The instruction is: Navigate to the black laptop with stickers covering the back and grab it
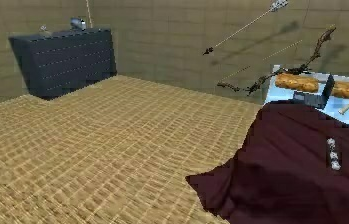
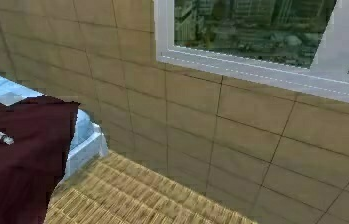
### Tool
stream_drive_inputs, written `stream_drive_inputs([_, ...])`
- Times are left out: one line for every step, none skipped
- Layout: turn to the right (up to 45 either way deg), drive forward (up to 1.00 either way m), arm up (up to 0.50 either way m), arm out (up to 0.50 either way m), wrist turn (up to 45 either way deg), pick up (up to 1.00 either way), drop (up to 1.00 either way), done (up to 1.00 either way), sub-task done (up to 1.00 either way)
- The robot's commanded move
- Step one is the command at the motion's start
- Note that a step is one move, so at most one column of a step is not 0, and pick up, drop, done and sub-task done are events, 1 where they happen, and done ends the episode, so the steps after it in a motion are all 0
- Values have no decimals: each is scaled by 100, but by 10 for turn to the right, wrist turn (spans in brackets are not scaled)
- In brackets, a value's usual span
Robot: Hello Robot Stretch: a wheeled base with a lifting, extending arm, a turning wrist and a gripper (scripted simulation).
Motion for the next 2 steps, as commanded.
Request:
stream_drive_inputs([-270, 0, 0, 0, 0, 0, 0, 0, 0])
stream_drive_inputs([0, 75, 0, 0, 0, 0, 0, 0, 0])
